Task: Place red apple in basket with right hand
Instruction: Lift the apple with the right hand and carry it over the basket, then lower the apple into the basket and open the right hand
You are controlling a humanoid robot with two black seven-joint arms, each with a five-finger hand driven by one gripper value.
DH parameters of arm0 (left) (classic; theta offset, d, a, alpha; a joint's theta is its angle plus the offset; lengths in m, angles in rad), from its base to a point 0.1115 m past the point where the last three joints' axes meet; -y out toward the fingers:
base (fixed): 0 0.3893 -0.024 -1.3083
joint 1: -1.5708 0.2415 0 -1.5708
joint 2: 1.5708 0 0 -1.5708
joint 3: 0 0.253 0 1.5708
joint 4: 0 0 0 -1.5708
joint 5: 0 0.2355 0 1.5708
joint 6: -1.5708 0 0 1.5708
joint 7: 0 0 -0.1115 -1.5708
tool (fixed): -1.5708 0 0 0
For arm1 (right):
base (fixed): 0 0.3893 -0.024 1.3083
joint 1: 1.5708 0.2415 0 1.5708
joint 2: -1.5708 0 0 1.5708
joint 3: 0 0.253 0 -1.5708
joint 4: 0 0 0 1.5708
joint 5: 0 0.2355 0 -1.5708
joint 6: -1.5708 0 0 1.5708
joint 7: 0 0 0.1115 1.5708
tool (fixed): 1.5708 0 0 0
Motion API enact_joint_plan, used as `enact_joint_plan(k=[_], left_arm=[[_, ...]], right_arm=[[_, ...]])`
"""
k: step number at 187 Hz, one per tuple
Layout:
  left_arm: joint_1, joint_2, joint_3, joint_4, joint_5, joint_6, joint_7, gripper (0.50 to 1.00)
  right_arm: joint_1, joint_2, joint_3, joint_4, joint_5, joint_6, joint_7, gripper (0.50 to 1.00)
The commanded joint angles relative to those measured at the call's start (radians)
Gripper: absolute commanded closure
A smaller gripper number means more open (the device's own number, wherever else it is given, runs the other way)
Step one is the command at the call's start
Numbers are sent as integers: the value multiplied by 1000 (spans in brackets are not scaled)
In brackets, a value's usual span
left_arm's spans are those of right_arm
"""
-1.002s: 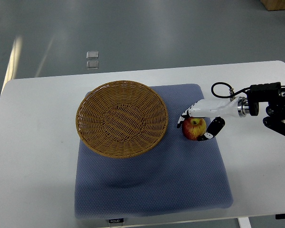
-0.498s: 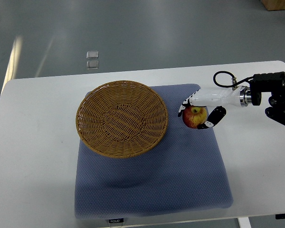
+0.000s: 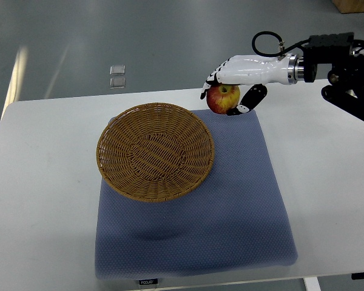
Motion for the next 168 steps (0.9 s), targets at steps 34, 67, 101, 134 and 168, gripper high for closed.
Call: enact_joint_plan(k=[34, 67, 101, 134, 168], left_arm=[[0, 0, 0, 0, 0, 0, 0, 500], [0, 0, 0, 0, 0, -2, 0, 500], [0, 0, 0, 0, 0, -2, 0, 500], [0, 0, 0, 0, 0, 0, 0, 500], [0, 0, 0, 0, 0, 0, 0, 500]], right_arm=[[4, 139, -6, -7, -1, 4, 0, 758], [-42, 173, -9, -40, -1, 4, 0, 754], [-112, 214, -9, -60, -1, -2, 0, 754], [-146, 244, -8, -63, -1, -28, 0, 752], [-165, 263, -8, -67, -1, -36, 0, 746]])
